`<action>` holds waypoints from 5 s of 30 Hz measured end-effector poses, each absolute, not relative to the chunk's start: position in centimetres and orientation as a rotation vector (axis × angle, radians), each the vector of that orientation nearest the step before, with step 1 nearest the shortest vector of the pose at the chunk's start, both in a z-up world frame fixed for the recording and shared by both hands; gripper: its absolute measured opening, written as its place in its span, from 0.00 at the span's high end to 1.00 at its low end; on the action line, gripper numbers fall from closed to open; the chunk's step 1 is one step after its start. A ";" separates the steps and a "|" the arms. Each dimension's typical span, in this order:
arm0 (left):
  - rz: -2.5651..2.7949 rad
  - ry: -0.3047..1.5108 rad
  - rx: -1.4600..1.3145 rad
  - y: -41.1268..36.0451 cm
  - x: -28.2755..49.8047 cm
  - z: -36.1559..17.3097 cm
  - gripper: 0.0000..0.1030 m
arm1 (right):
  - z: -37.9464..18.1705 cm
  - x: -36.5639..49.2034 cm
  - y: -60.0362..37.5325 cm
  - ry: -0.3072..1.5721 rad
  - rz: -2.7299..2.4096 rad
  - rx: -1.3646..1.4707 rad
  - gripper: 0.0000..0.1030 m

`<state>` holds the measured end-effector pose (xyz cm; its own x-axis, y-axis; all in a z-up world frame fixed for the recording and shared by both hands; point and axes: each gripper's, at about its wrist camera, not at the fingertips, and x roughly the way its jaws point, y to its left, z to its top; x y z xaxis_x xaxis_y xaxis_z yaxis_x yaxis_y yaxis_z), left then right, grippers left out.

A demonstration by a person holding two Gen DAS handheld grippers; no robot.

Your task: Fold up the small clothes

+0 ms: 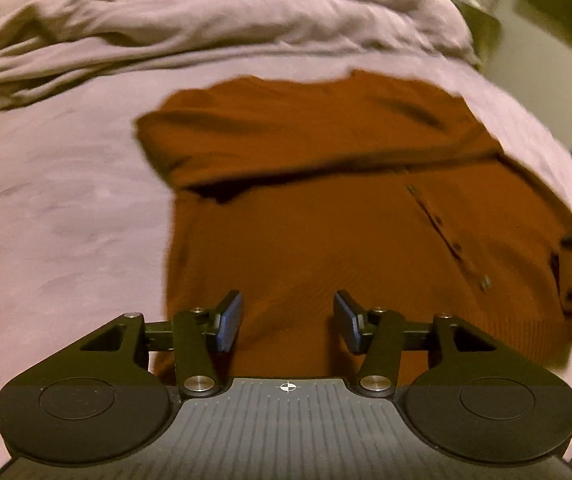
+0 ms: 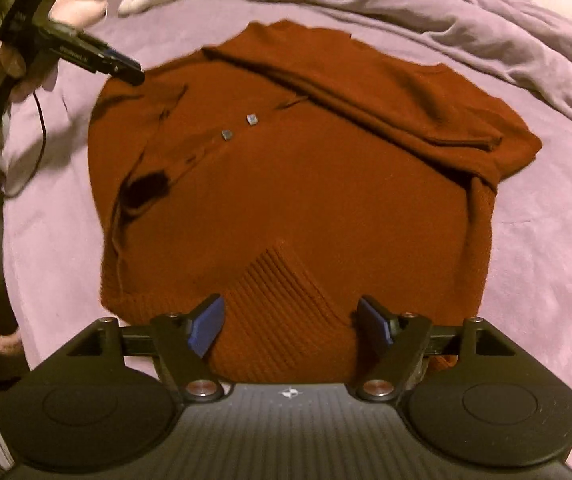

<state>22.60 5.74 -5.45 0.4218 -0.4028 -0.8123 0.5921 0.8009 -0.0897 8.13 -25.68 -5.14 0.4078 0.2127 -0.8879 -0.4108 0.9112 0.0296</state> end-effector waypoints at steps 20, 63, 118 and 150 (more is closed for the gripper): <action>-0.442 0.602 0.138 6.2 23.5 3.1 0.95 | 4.1 10.1 -29.3 0.704 0.192 -0.027 0.93; -0.419 0.529 0.109 3.8 32.6 6.3 0.94 | 3.4 21.5 -33.0 0.626 -0.091 -0.015 0.93; -0.268 0.680 0.360 -3.8 40.2 -5.4 0.44 | -6.0 28.6 -31.6 0.721 -0.114 0.013 0.80; -0.182 0.863 0.003 6.0 35.0 -6.3 0.16 | -7.6 24.4 -39.4 0.812 -0.228 0.378 0.57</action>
